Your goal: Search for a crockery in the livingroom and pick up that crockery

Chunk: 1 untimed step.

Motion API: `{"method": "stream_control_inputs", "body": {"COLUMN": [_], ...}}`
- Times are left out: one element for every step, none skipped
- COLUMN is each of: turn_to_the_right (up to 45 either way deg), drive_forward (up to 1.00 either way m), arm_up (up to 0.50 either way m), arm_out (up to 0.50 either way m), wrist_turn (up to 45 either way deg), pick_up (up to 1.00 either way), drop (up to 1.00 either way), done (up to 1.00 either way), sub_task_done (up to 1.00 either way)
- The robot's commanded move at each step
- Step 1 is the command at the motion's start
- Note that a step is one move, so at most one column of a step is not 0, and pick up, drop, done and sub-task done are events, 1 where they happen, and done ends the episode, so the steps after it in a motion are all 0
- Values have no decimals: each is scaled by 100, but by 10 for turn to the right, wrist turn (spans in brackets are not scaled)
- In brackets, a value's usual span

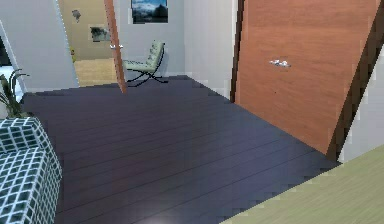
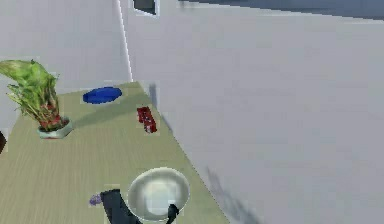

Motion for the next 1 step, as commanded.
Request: {"method": "stream_control_inputs", "body": {"turn_to_the_right": [0], "drive_forward": [0], "arm_up": [0], "arm_out": [0], "wrist_turn": [0], "pick_up": [0], "drop": [0], "done": [100], "sub_task_done": [0]}}
